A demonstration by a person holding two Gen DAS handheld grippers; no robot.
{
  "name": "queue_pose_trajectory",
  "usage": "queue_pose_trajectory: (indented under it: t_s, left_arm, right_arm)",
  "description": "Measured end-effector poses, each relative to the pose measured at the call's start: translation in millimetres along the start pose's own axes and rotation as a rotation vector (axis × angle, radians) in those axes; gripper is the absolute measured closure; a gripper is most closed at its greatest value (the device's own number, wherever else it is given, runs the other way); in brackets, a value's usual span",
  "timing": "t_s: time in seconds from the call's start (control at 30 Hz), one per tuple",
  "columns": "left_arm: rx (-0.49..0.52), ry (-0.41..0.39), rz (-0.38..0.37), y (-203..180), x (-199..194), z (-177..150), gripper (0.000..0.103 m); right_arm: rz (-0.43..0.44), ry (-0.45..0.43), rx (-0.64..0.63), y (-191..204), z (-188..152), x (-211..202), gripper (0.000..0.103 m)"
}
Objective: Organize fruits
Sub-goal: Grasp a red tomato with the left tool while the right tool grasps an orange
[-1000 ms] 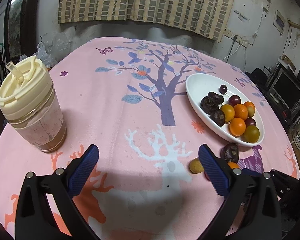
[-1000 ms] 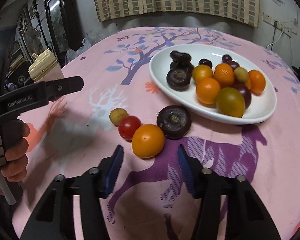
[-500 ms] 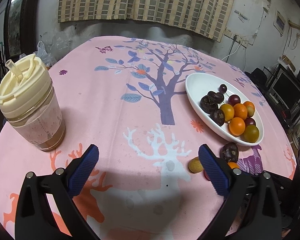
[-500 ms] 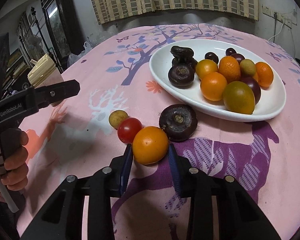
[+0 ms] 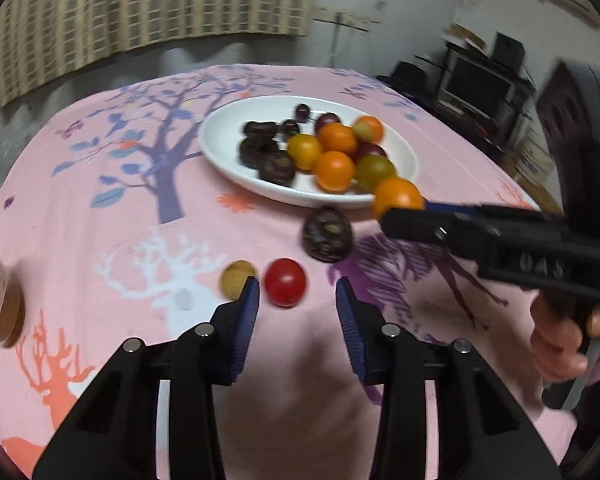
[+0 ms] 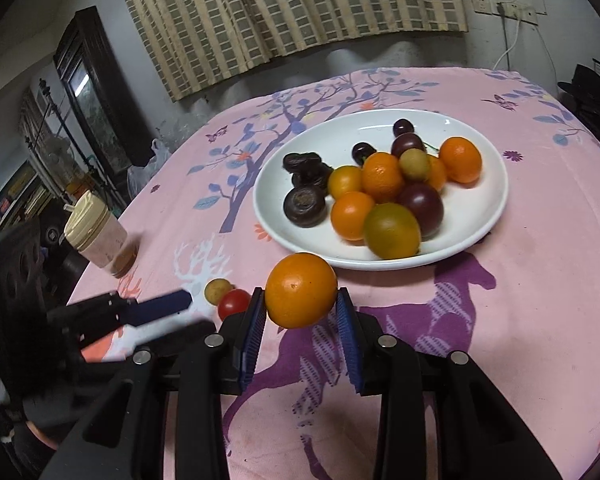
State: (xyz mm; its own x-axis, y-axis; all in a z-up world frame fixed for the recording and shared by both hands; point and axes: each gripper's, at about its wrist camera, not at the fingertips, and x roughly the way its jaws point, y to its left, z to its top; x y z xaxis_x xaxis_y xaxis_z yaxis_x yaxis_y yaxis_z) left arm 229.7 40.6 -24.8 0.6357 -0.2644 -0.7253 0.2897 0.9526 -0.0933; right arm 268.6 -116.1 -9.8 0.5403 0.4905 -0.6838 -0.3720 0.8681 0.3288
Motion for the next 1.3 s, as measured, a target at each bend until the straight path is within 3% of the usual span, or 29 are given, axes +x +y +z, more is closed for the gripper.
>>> queue_pose_trajectory:
  t_s: [0.43, 0.5, 0.83, 1.03, 1.2, 1.3]
  left_arm:
    - [-0.014, 0.075, 0.052, 3, 41, 7, 0.063]
    - [-0.014, 0.089, 0.058, 4, 47, 6, 0.070]
    - [-0.076, 0.064, 0.015, 10, 30, 9, 0.075]
    - [-0.098, -0.032, -0.030, 17, 10, 65, 0.075]
    - [-0.085, -0.055, -0.001, 18, 42, 121, 0.075]
    - [-0.081, -0.047, 0.012, 19, 65, 144, 0.075]
  right_arm:
    - [0.012, 0.005, 0.028, -3, 0, -4, 0.067]
    - [0.012, 0.004, 0.033, -4, 0, -5, 0.067]
    - [-0.003, -0.016, 0.002, -3, 1, -9, 0.067]
    - [-0.044, -0.109, 0.014, -18, 25, -13, 0.067]
    - [-0.153, -0.161, -0.011, -38, 59, 1, 0.067]
    - [-0.173, -0.155, 0.004, -53, 78, 17, 0.067]
